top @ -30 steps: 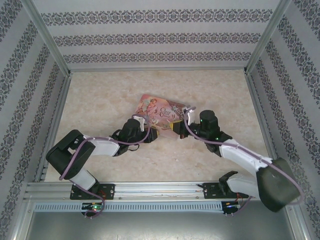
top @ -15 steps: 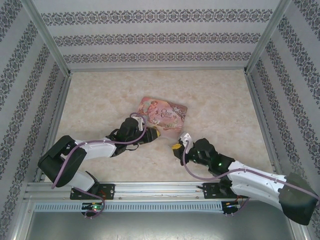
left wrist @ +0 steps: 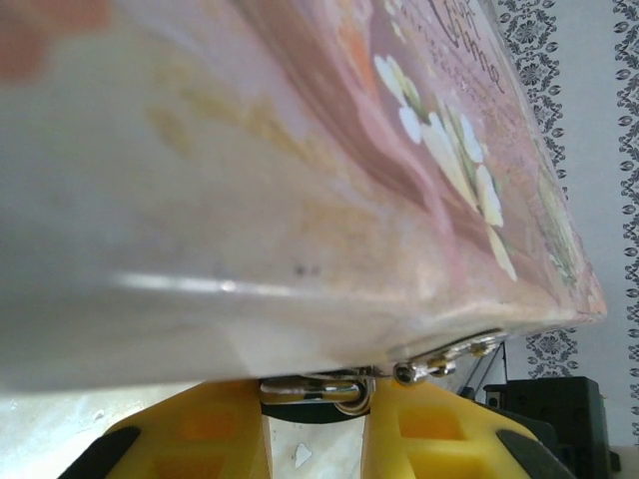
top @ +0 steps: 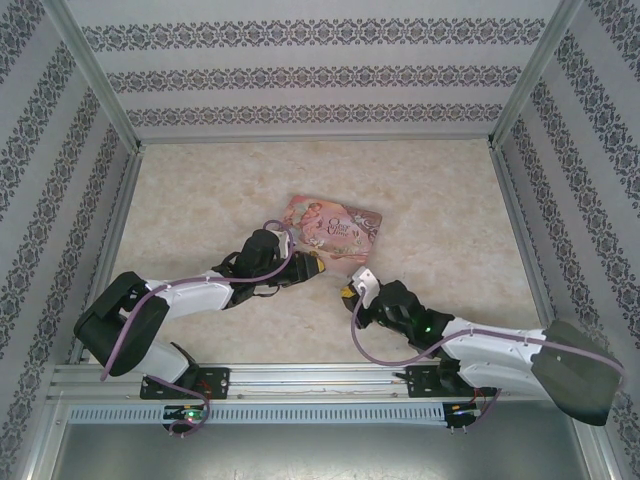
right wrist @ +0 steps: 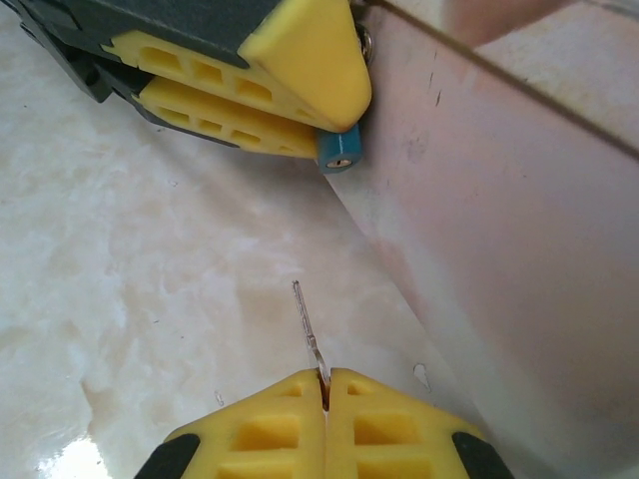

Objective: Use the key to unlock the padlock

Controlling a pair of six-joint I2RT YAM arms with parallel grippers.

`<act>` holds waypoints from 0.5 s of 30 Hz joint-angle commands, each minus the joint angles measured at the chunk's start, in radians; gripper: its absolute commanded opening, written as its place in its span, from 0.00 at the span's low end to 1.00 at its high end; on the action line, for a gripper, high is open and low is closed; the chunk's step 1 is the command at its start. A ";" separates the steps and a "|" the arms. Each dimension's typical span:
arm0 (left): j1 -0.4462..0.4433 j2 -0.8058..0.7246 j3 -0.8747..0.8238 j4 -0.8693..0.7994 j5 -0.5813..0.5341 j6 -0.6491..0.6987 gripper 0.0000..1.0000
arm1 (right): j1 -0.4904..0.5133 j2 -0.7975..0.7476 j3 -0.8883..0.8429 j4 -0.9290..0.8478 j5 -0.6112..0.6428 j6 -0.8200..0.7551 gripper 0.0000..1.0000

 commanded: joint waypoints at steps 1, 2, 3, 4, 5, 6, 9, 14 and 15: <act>-0.013 -0.032 0.032 0.020 0.045 -0.038 0.22 | 0.009 0.045 0.019 0.104 0.020 -0.027 0.00; -0.013 -0.030 0.033 0.021 0.045 -0.039 0.22 | 0.009 0.061 0.021 0.123 0.020 -0.027 0.00; -0.013 -0.031 0.032 0.023 0.046 -0.043 0.22 | 0.009 0.075 0.022 0.136 0.020 -0.027 0.00; -0.013 -0.031 0.034 0.023 0.045 -0.045 0.22 | 0.009 0.091 0.025 0.147 0.023 -0.026 0.00; -0.013 -0.029 0.035 0.022 0.047 -0.045 0.22 | 0.009 0.106 0.027 0.159 0.025 -0.025 0.00; -0.014 -0.029 0.036 0.020 0.048 -0.046 0.22 | 0.009 0.121 0.030 0.169 0.029 -0.021 0.00; -0.013 -0.028 0.036 0.015 0.049 -0.046 0.22 | 0.009 0.164 0.043 0.195 0.030 -0.011 0.00; -0.013 -0.027 0.034 0.017 0.047 -0.048 0.22 | 0.009 0.216 0.065 0.232 0.032 -0.003 0.00; -0.013 -0.028 0.033 0.017 0.047 -0.048 0.22 | 0.009 0.223 0.068 0.238 0.037 -0.003 0.00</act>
